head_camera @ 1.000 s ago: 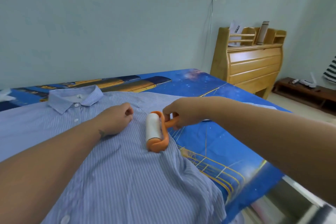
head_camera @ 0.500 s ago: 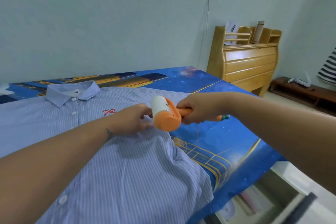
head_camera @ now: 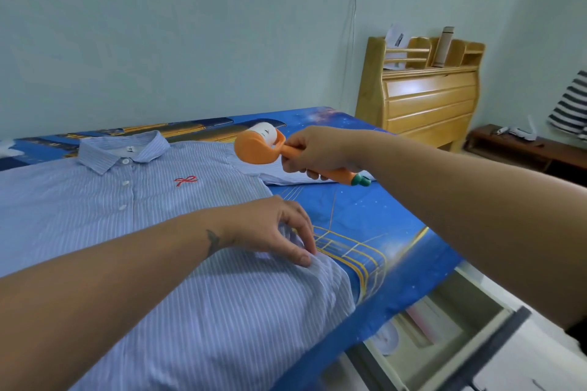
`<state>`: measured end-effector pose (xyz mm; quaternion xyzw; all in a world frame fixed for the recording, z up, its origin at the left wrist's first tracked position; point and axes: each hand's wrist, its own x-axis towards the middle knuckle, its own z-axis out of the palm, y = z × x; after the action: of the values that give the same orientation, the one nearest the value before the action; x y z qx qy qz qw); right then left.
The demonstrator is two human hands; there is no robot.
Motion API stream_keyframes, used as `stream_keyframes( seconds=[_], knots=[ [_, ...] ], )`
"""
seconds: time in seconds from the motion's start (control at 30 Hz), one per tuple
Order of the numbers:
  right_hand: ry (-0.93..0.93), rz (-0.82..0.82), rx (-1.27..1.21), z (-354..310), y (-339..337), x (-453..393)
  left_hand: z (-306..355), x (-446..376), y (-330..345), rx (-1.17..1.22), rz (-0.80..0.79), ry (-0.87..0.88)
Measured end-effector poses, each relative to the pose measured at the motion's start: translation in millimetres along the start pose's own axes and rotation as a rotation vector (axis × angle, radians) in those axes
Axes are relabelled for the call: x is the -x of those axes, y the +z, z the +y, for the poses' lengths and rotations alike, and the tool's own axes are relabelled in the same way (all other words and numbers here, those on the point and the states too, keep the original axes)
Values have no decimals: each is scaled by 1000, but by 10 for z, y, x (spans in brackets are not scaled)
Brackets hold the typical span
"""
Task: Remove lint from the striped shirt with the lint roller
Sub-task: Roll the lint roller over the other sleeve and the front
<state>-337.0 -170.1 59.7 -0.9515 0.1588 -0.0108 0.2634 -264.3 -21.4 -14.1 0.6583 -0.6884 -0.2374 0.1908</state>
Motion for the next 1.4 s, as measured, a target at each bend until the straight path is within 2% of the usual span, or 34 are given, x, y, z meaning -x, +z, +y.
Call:
stream_keyframes(
  seconds=[0.13, 0.37, 0.47, 0.6, 0.67, 0.73, 0.87, 1.07, 1.23, 1.4],
  knots=[
    [20, 22, -37, -16, -11, 15, 126, -3, 5, 29, 17, -20],
    [101, 95, -55, 6, -148, 7, 331, 11, -68, 415, -29, 0],
    [148, 77, -32, 30, -116, -15, 201, -13, -57, 228, 15, -75],
    [184, 57, -32, 43, -22, -27, -194, -45, -97, -66, 364, -314],
    [191, 40, 10, 34, 24, -17, -408, -2, -158, -161, 431, -424],
    [167, -11, 131, -2, 63, 10, -582, 76, -221, -197, 426, -491],
    [94, -179, 390, -103, 115, 66, -809, 196, -287, -227, 344, -487],
    [26, -361, 445, -98, 140, 219, -893, 231, -224, -327, 283, -479],
    [100, -425, 532, 21, -15, 373, -888, 245, -179, -373, 318, -462],
    [156, -430, 687, 52, -261, 461, -873, 221, -174, -283, 370, -504]
  ],
)
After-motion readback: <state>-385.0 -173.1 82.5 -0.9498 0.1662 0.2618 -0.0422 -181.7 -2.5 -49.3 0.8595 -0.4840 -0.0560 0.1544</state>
